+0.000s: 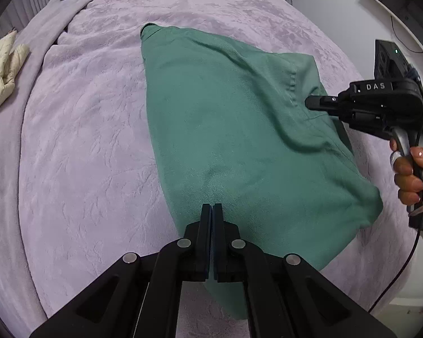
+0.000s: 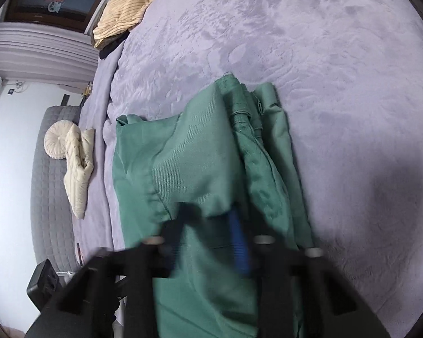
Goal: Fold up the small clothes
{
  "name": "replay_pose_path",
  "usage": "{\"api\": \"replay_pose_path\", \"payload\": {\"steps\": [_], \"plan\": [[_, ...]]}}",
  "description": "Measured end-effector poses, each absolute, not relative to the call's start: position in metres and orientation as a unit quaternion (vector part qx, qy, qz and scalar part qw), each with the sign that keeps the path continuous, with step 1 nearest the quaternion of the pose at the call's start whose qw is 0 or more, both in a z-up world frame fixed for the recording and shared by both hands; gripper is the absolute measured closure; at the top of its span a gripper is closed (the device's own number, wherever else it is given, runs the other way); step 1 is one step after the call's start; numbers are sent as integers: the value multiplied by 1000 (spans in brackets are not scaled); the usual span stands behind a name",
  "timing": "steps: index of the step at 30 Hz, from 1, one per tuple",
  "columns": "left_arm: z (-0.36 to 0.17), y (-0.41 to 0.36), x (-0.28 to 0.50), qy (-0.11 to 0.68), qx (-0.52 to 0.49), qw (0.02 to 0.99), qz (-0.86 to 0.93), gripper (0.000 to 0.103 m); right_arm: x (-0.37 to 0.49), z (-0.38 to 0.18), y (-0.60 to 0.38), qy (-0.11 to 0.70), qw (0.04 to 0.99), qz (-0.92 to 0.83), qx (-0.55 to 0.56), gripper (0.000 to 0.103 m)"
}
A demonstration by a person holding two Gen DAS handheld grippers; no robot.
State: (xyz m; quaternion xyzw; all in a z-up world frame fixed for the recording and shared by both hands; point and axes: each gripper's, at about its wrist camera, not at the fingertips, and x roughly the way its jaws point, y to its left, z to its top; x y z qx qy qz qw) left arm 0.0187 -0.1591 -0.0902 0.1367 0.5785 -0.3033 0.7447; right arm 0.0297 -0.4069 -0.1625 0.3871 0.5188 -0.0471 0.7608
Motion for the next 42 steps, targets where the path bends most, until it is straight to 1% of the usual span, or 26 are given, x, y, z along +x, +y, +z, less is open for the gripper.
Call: {"api": "replay_pose_path", "payload": {"steps": [2,3,8,11,13,14,17,20,22,24,25,26,28,30,32,38,40,41,42], "plan": [[-89,-158,17,577,133,746,-304,102,34,-137,-399,517,799,-65,300,98],[-90,-157,17,577,131,746,-306,102,35,-134,-400,518,804,-72,282,98],[-95,-168,8,566,147,749,-312,102,42,-170,-419,553,783,-95,269,98],[-94,-169,8,566,150,750,-308,102,34,-173,-430,536,775,-98,321,98],[-93,-165,11,574,141,747,-305,102,22,-162,-433,526,770,-111,344,98],[-92,-163,12,579,136,745,-303,102,16,-154,-432,522,771,-113,348,95],[-89,-157,12,587,129,741,-301,102,-1,-122,-410,519,785,-95,325,91],[-87,-154,7,588,133,736,-306,102,-20,-104,-370,535,790,-57,294,91],[-88,-154,2,592,140,731,-310,102,-35,-111,-351,554,780,-52,288,91],[-92,-155,-4,587,156,730,-313,102,-51,-133,-343,582,763,-81,270,91],[-94,-155,-7,582,166,731,-315,102,-62,-148,-344,595,751,-99,269,93],[-95,-155,-7,582,170,729,-316,102,-72,-162,-349,605,735,-115,284,98],[-91,-153,-6,590,166,725,-316,102,-93,-170,-362,586,721,-127,347,99],[-86,-149,-6,593,163,724,-312,102,-104,-161,-368,570,721,-141,367,99],[-84,-143,-6,599,162,722,-307,102,-111,-147,-371,565,725,-156,362,93],[-79,-125,-11,616,155,717,-287,102,-122,-118,-356,557,731,-151,363,92],[-77,-121,-13,620,155,717,-280,102,-122,-113,-342,556,731,-146,368,88],[-76,-119,-14,621,155,717,-277,102,-122,-113,-335,557,729,-145,371,81],[-75,-118,-14,622,155,717,-275,102,-120,-112,-327,559,728,-143,372,70]]}}
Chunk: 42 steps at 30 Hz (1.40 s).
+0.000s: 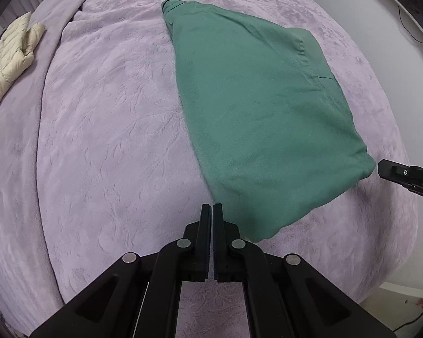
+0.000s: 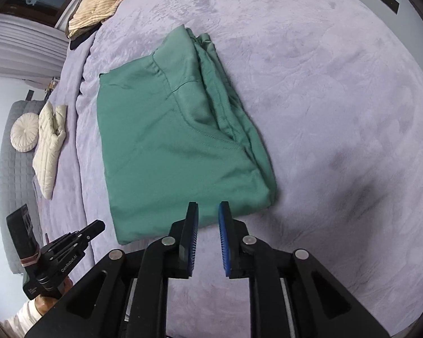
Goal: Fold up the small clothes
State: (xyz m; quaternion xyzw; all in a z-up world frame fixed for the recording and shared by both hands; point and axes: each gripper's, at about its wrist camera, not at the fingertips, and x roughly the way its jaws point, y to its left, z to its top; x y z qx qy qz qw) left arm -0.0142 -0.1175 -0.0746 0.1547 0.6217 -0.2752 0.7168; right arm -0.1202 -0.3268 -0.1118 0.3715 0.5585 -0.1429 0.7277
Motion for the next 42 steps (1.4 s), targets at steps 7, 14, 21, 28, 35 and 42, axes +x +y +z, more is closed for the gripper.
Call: {"api": "replay_pose_path", "payload": {"steps": [7,14,21,28,35,42], "plan": [[-68,-106,-14,626,157,720,-255,102,-117,-112,-292,574,723,-124,364,51],[-67,-100,-12,629,152,720,-248,102,-112,-107,-284,579,725,-120,353,35],[-68,-100,-9,633,152,722,-237,99,-111,-102,-284,577,730,-123,346,26],[-75,-104,-2,628,154,733,-211,1,-105,-96,-284,577,739,-127,324,22],[-84,-103,16,626,139,746,-180,1,-97,-87,-289,572,758,-135,281,4],[-95,-110,30,631,141,741,-180,1,-92,-86,-296,568,759,-117,296,0]]}}
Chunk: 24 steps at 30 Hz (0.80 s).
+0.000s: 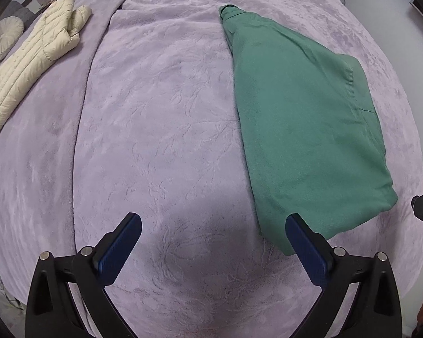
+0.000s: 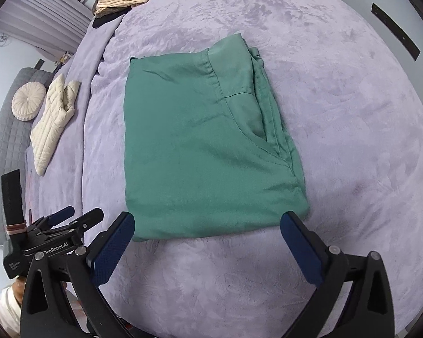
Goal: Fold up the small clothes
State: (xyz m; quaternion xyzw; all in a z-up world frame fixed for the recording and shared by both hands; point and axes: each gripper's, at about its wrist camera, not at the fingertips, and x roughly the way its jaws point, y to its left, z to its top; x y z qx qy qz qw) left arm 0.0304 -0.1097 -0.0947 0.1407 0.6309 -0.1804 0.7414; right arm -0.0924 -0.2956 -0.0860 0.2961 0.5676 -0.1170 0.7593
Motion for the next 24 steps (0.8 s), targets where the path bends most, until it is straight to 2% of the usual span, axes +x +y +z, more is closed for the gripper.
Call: {"api": "replay_pose_path", "payload": {"steps": [13,24], "plan": [[-102,-126,32,638,145,733,-183,1,-93,-104,-330,576,738,-106,335,0],[-111,-147,38,646,142,729,-178,1,-91,-120,-371,604,721,-129,315,0]]}}
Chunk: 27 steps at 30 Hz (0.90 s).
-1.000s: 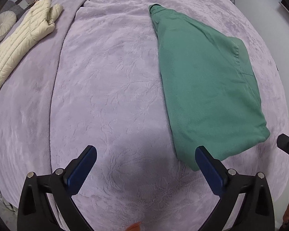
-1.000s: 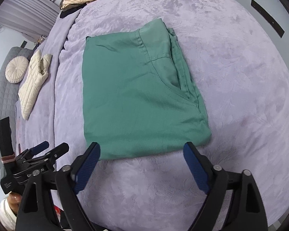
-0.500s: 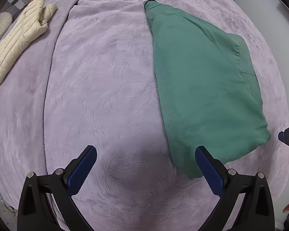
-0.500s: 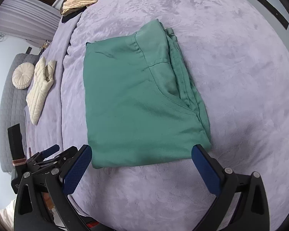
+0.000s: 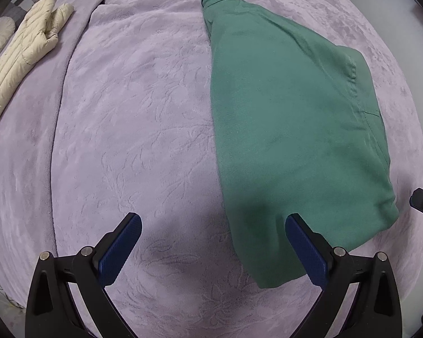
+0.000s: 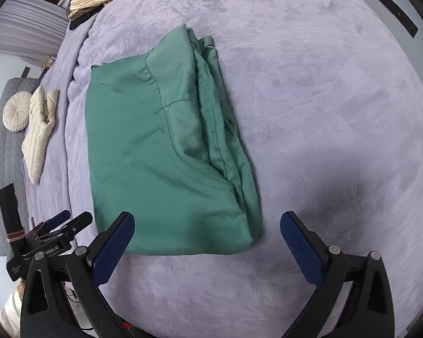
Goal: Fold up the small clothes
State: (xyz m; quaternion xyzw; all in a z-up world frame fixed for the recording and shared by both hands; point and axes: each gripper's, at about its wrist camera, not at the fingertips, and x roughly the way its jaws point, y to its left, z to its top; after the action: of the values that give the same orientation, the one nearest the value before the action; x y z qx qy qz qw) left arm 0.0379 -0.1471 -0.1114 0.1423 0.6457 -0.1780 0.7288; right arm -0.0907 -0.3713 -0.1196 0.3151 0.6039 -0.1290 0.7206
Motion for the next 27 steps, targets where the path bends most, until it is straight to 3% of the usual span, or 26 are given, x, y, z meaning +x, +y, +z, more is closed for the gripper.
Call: {"api": "replay_pose_path", "payload": {"steps": [27], "plan": [[-125,-184,82,640,108,736,-194,1,-49,-164,-433,599,708,-15,374,0]]}}
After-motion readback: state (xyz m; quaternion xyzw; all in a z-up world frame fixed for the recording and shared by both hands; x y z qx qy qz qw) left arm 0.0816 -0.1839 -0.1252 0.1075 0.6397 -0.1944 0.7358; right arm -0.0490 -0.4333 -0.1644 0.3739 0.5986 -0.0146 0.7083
